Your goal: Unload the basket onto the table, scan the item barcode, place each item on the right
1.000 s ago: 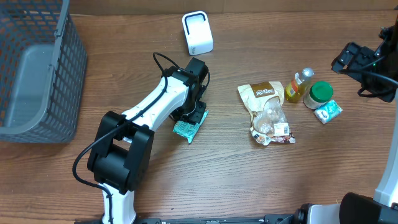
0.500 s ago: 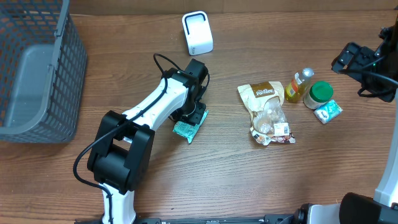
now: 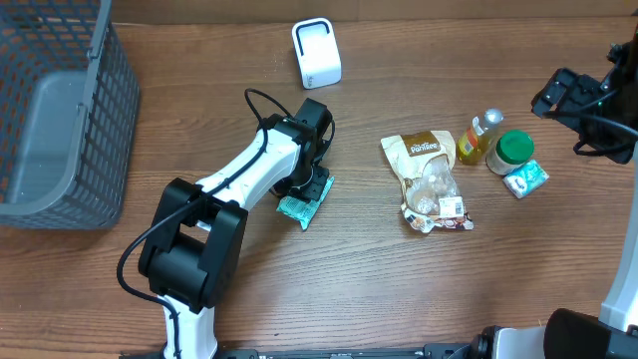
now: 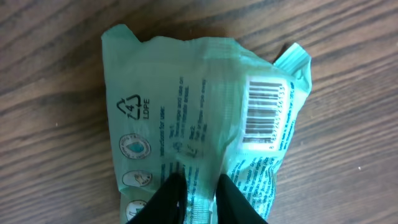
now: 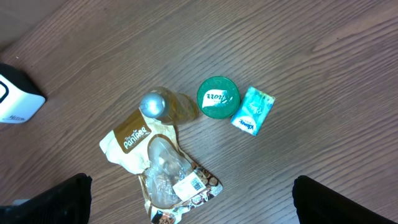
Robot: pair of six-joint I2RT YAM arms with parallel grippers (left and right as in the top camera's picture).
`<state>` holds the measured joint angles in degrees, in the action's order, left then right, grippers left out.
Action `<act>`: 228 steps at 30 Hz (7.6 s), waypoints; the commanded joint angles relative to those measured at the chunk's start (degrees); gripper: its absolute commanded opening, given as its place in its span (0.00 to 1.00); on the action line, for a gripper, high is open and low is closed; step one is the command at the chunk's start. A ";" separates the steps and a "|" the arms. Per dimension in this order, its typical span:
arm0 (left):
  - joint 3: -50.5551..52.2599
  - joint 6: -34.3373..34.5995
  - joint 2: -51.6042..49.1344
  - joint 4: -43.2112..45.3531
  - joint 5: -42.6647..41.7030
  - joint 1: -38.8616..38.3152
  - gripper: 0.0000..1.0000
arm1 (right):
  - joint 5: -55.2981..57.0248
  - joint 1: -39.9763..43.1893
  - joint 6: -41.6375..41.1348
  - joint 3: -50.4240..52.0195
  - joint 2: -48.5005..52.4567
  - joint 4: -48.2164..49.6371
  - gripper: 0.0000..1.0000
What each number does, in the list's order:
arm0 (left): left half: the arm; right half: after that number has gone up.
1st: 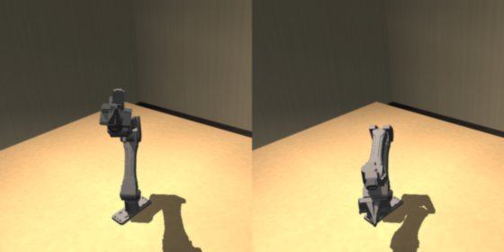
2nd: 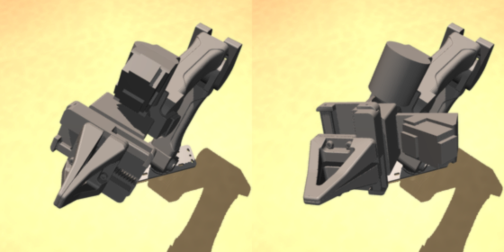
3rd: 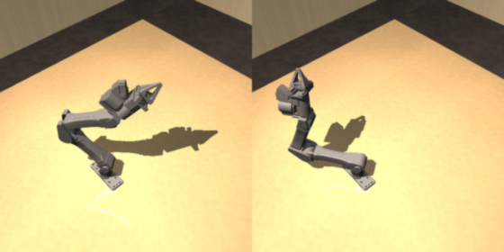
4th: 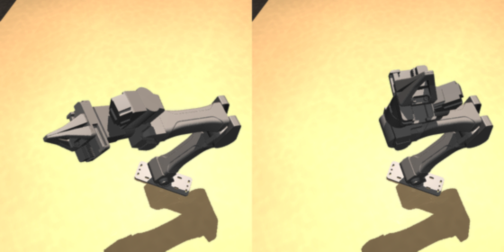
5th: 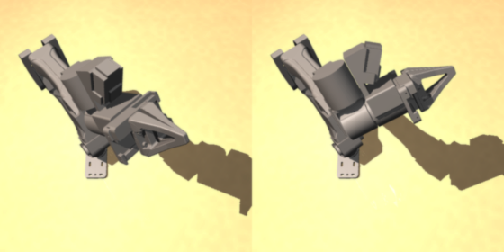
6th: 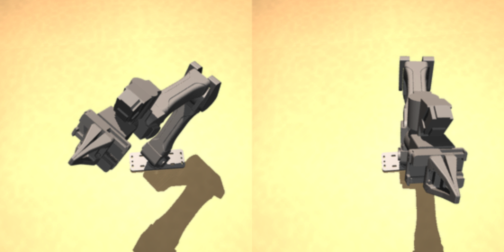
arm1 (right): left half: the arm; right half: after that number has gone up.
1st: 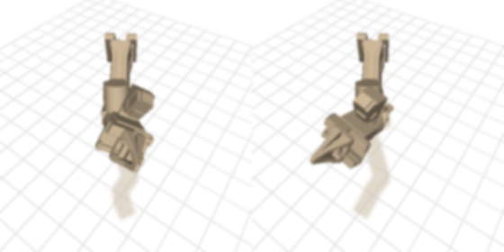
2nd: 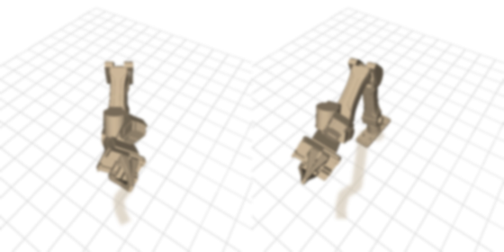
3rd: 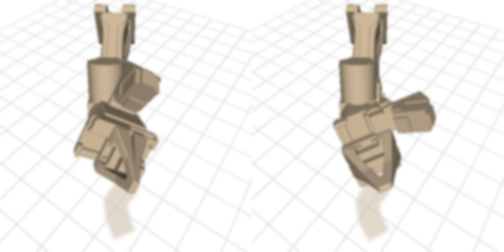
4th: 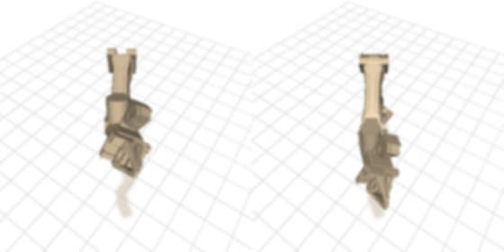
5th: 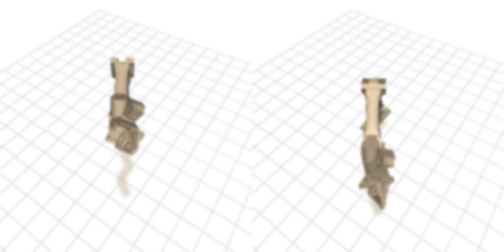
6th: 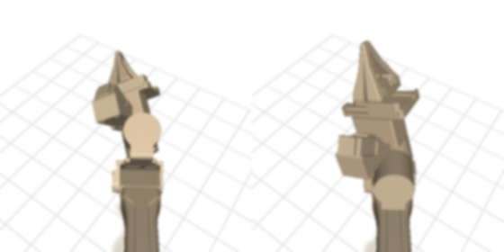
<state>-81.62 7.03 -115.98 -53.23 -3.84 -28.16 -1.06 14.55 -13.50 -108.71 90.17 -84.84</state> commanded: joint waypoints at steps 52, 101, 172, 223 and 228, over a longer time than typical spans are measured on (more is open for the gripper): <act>5.84 2.89 -1.01 -2.03 1.51 -0.74 0.61 | 0.33 0.04 -0.22 -1.14 -0.63 0.28 1.00; -11.87 4.37 -1.01 -12.07 -4.81 -3.41 0.27 | 0.33 0.07 -0.22 -1.14 -0.63 0.28 1.00; -13.60 4.79 -0.68 -13.77 -0.42 8.81 0.19 | 0.33 0.04 -0.22 -1.14 -0.63 0.28 1.00; 0.94 -4.87 -0.90 -8.31 -18.69 14.78 0.23 | 0.33 0.04 -0.22 -1.14 -0.63 0.28 1.00; -4.55 -4.90 -0.87 -13.00 -18.62 15.52 0.29 | 0.33 0.04 -0.22 -1.14 -0.63 0.28 1.00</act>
<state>-81.19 2.57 -116.62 -64.64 -20.88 -13.08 -1.06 14.55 -13.47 -108.71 90.17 -84.84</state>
